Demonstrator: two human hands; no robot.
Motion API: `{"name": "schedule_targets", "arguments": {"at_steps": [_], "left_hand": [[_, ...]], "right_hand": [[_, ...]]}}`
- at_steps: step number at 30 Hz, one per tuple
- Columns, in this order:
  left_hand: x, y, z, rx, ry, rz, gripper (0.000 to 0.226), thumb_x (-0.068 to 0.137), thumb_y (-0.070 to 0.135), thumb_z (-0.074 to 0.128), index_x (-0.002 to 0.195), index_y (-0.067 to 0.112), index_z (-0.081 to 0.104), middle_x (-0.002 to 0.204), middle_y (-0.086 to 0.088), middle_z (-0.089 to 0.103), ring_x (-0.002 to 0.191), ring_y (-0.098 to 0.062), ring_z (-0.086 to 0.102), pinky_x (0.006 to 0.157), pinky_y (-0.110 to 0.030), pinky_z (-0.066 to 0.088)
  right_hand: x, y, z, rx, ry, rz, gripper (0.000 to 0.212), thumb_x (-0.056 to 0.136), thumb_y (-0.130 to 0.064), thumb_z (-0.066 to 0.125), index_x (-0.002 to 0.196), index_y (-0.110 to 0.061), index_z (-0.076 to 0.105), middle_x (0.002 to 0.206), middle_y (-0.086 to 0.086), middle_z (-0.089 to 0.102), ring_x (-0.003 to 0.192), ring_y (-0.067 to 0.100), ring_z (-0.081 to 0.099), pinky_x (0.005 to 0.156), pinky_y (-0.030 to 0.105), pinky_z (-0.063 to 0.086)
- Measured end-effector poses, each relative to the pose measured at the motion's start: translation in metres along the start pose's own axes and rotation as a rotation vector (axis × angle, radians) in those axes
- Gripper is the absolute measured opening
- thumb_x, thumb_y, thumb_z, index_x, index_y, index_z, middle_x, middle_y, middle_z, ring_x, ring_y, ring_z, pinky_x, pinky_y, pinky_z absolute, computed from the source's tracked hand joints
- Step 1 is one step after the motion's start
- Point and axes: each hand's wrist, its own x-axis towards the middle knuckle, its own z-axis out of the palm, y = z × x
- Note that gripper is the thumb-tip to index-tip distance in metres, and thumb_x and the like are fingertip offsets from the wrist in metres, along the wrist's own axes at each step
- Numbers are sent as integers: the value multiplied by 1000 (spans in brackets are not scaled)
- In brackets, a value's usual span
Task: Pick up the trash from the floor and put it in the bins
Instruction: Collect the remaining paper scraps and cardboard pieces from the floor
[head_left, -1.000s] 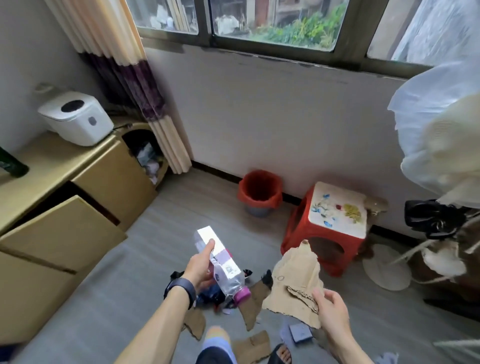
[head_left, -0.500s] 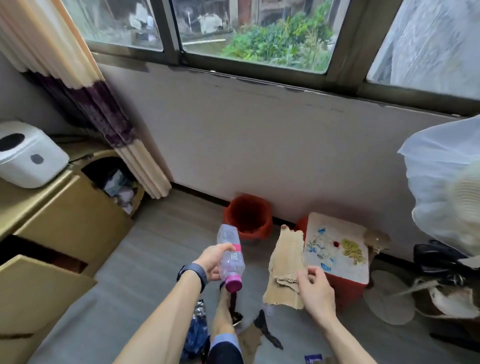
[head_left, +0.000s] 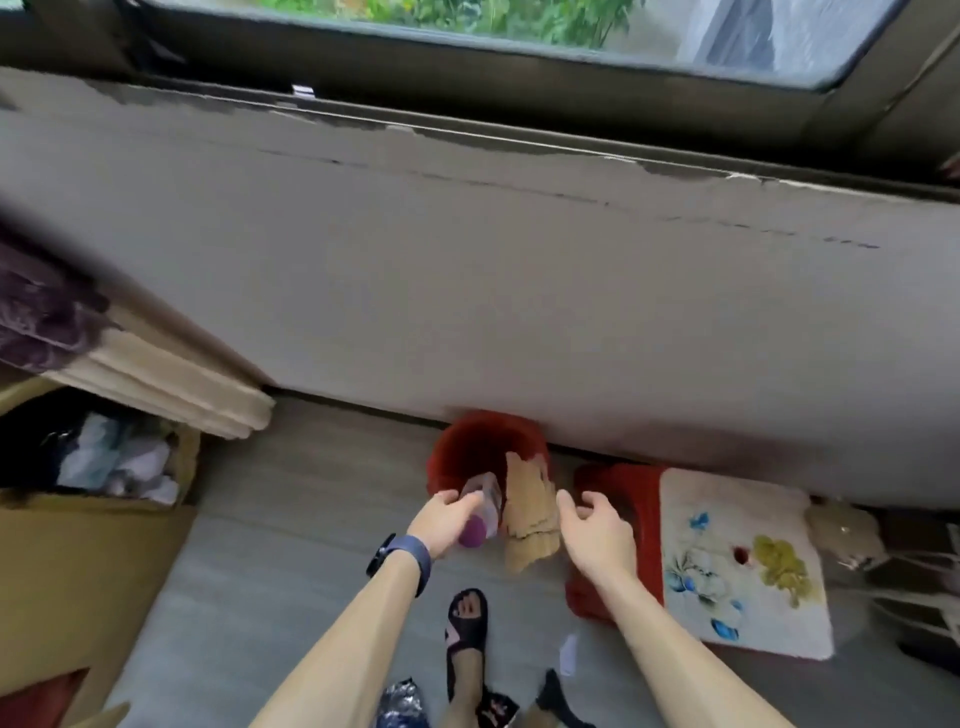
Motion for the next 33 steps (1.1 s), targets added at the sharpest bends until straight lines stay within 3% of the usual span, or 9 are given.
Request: {"name": "schedule_targets", "arguments": {"at_steps": [2, 6, 14, 18, 22, 25, 28, 33], "left_hand": [[21, 1, -4, 100, 27, -17, 57, 93, 48, 55, 139, 16, 47, 136, -5, 55, 124, -27, 52, 103, -40, 44], [24, 10, 5, 328, -24, -55, 43, 93, 41, 52, 128, 16, 56, 130, -10, 61, 120, -29, 57, 100, -38, 45], [-42, 46, 113, 810, -167, 177, 45, 95, 40, 48, 134, 18, 52, 137, -4, 57, 127, -24, 51, 99, -24, 37], [-105, 44, 218, 1002, -260, 328, 44, 96, 37, 47, 133, 16, 53, 136, -7, 58, 125, -27, 53, 99, -28, 40], [-172, 20, 336, 1119, -352, 480, 39, 95, 36, 49, 126, 15, 59, 118, -9, 68, 109, -28, 62, 92, -31, 49], [-235, -38, 442, 1241, -400, 557, 41, 95, 35, 48, 129, 14, 56, 124, -10, 64, 111, -31, 60, 89, -32, 49], [-288, -94, 529, 1437, -477, 632, 32, 92, 32, 48, 114, 15, 63, 115, -13, 68, 105, -34, 63, 82, -32, 49], [-363, -156, 663, 1587, -617, 744, 32, 89, 33, 48, 118, 28, 61, 115, -5, 70, 107, -28, 64, 89, -31, 51]], "right_hand": [[13, -10, 2, 71, 16, 18, 47, 96, -54, 46, 130, -24, 56, 118, -6, 69, 113, 23, 61, 84, 30, 41], [0, 13, -14, 129, 10, 29, 24, 96, -44, 51, 114, -31, 61, 97, -16, 69, 89, 9, 62, 77, 29, 44], [-80, 135, -77, 204, -22, 106, 11, 96, -32, 55, 101, -39, 63, 97, -17, 68, 91, 1, 63, 79, 22, 48], [-138, 229, -114, 306, 53, 180, 12, 96, -30, 55, 103, -35, 64, 99, -14, 68, 93, 4, 64, 68, 14, 47], [-191, 336, -149, 398, 174, 207, 10, 97, -30, 55, 102, -36, 61, 97, -14, 66, 94, 8, 64, 79, 24, 50], [-254, 454, -174, 441, 294, 266, 13, 96, -29, 56, 105, -32, 64, 93, -14, 65, 92, 9, 65, 79, 25, 49], [-317, 552, -191, 528, 358, 370, 13, 96, -32, 57, 107, -31, 64, 95, -16, 65, 89, 6, 62, 78, 23, 44], [-399, 685, -210, 687, 550, 564, 4, 95, -35, 60, 97, -32, 62, 90, -14, 65, 83, 7, 60, 75, 20, 39]]}}
